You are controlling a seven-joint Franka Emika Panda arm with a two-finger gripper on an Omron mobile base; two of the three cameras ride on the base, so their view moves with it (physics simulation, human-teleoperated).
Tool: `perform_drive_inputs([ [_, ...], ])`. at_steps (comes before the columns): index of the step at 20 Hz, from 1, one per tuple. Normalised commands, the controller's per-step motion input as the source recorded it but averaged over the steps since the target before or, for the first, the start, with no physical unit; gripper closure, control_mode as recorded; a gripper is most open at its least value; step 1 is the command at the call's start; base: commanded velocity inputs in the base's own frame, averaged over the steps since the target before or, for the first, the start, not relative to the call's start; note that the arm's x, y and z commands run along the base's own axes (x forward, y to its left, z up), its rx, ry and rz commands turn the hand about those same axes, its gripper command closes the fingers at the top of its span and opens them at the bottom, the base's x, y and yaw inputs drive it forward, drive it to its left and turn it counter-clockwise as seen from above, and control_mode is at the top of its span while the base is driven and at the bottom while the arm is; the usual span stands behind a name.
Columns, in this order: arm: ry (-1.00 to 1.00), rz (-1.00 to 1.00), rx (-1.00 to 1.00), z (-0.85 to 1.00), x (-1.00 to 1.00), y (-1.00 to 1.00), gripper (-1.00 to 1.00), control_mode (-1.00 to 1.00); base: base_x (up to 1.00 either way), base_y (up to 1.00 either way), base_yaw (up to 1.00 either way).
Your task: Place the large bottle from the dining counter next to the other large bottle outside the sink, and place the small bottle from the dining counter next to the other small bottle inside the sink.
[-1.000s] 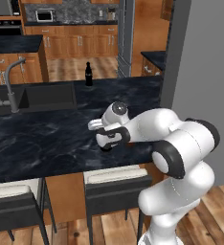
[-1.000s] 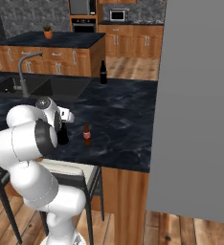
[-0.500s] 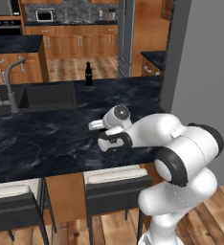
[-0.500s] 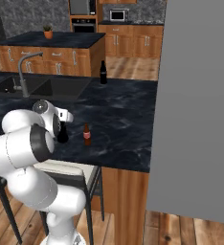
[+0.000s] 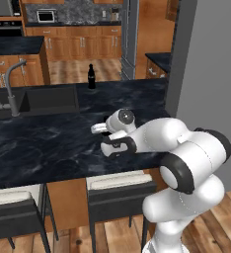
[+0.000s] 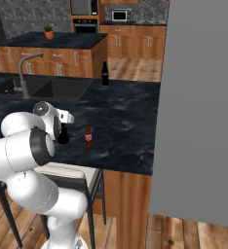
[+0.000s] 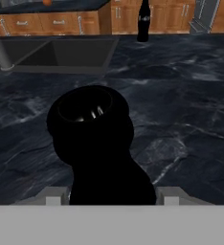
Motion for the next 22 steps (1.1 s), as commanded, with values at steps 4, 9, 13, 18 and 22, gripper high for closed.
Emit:
perform_drive_inputs([
  [4, 0.0, 0.0, 0.0, 0.0, 0.0, 0.0, 1.0, -1.0, 0.0, 0.0, 0.0],
  [9, 0.0, 0.0, 0.0, 0.0, 0.0, 0.0, 1.0, 1.0, 0.0, 0.01, 0.0],
  [13, 0.0, 0.0, 0.0, 0.0, 0.0, 0.0, 1.0, 1.0, -0.26, 0.11, 0.02],
  [18, 0.0, 0.0, 0.0, 0.0, 0.0, 0.0, 1.0, 1.0, -0.37, 0.19, 0.04],
  [22, 0.0, 0.0, 0.0, 0.0, 0.0, 0.0, 1.0, 1.0, -0.3, 0.19, 0.04],
])
